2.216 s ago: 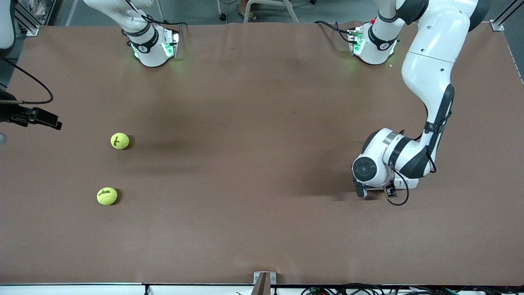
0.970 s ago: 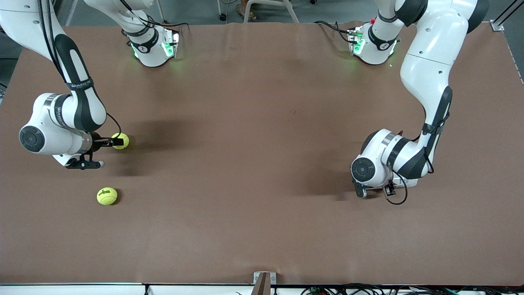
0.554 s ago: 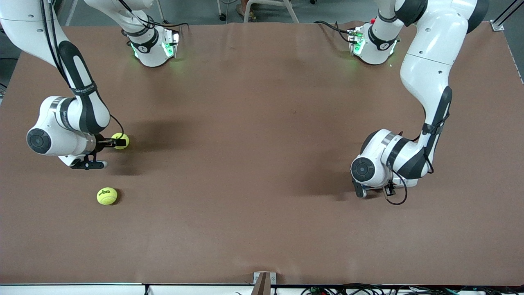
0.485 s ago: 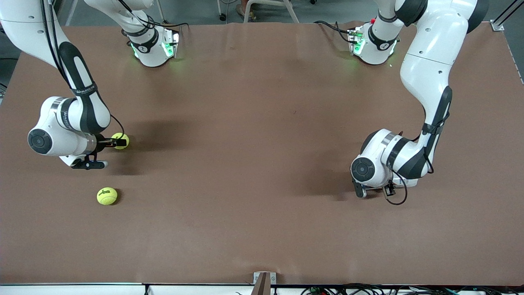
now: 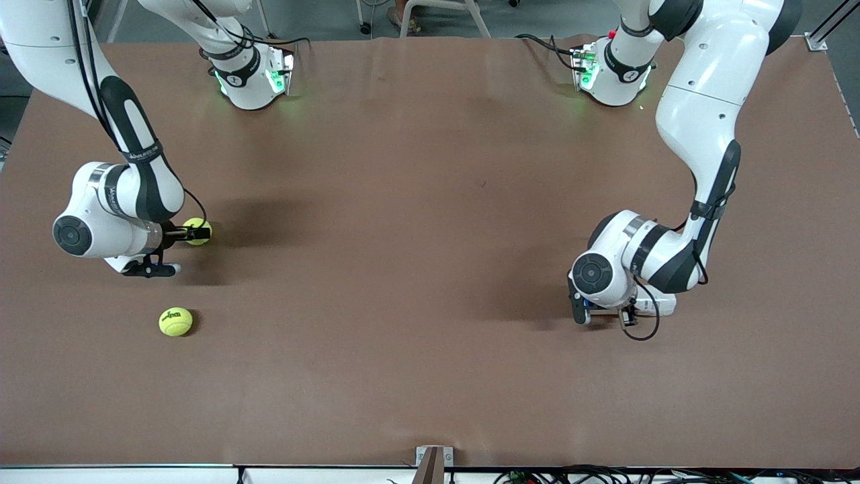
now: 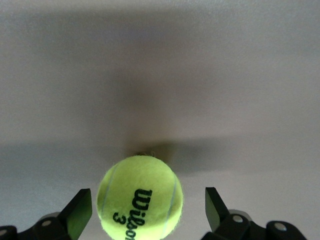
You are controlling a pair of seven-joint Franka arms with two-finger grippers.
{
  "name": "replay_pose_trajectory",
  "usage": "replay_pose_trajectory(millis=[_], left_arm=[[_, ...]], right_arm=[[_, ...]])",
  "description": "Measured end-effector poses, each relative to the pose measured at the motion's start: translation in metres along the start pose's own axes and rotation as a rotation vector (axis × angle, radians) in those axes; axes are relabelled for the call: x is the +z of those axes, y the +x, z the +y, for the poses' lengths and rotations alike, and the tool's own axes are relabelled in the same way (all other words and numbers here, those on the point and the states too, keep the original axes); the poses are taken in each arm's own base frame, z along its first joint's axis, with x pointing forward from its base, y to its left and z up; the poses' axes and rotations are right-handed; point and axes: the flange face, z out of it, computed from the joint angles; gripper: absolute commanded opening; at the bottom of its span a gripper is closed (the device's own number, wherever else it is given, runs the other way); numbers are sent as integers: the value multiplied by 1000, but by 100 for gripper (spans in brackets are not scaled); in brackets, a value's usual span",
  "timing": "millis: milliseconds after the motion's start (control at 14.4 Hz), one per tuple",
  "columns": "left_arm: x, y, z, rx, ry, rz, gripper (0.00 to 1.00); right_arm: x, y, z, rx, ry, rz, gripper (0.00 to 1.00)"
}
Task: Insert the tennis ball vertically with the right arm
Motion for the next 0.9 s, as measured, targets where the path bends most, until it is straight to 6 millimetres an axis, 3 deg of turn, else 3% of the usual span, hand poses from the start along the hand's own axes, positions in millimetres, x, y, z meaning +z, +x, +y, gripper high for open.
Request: replay_pose_trajectory(millis=[208,554,693,900], left_arm=[[-34,3,-3,27,-8,109,71],[-111,2,-9,21,-12,333,72],[-141,11,-7,28,-14,423,71],[-170,37,4,31,-61,611,71]], right_arm=[[2,0,0,1,1,-3,100],[6,-1,5,9,4,-10,95],[6,-1,6,11,5,-12,93],[7,-1,7,12,6,-13,84]])
